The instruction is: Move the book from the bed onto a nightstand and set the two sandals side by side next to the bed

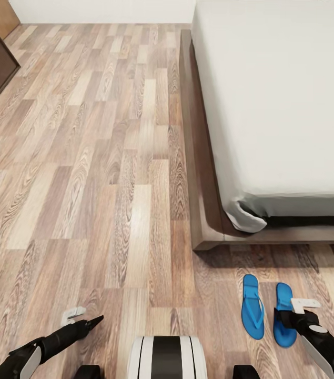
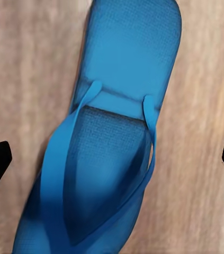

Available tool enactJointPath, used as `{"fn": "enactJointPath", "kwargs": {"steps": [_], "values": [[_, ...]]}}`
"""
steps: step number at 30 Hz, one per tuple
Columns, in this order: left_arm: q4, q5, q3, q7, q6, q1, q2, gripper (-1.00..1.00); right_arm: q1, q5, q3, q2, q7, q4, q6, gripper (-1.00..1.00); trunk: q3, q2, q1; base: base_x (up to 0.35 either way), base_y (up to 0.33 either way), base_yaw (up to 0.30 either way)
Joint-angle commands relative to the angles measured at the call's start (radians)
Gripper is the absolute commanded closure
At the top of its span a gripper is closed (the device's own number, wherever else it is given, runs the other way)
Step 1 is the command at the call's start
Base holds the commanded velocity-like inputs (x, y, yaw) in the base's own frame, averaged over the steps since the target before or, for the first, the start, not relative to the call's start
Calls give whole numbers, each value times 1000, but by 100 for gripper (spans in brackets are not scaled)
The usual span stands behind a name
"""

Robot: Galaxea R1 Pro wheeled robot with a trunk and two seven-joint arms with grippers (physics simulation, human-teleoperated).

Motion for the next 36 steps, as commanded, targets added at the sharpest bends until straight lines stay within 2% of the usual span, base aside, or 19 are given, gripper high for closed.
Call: {"fn": "enactJointPath", "kwargs": {"steps": [1,15,18,20,24,26,27,28,30,31,32,33,36], "values": [[0,6,3,-5,10,0,0,-100,0,-7,8,-1,-9,-3,4,-100,3,0,-1,0,0,0],[0,5,3,-4,10,0,-4,-100,0,-7,8,-1,-8,-32,-5,-100,58,3,-7,0,0,0],[0,5,3,-4,10,0,-8,-100,1,-7,7,-3,-7,-89,-37,-100,69,4,-8,0,0,0],[0,5,3,-4,10,0,-11,-100,4,-14,6,-11,-7,-168,-66,-100,77,4,-9,0,0,0],[1,5,3,-4,10,0,-15,-100,7,-35,5,-23,21,-204,-83,-100,92,5,-11,0,0,0],[4,4,2,-5,10,0,-15,-100,7,-76,4,-48,73,-204,-86,-100,100,6,-12,0,0,0],[7,4,2,-5,10,0,-15,-100,7,-125,4,-71,122,-203,-87,-100,104,6,-12,0,0,0],[9,4,2,-5,10,0,-15,-100,7,-156,4,-83,147,-203,-87,-100,108,6,-13,0,0,0],[13,3,2,-6,10,0,-15,-100,8,-309,4,-134,250,-203,-87,-100,116,7,-14,0,0,0],[14,3,2,-7,10,0,-14,-100,8,-424,4,-172,331,-202,-85,-100,119,7,-14,0,0,0],[15,4,2,-8,10,0,-12,-100,8,-480,4,-192,384,-199,-83,-100,123,7,-15,0,0,0],[16,4,3,-9,10,0,-10,-100,8,-531,4,-214,469,-179,-79,-100,127,7,-15,0,0,0],[15,5,3,-14,10,0,-8,-100,8,-568,4,-233,622,-68,-77,-100,139,8,-16,0,0,0]]}}
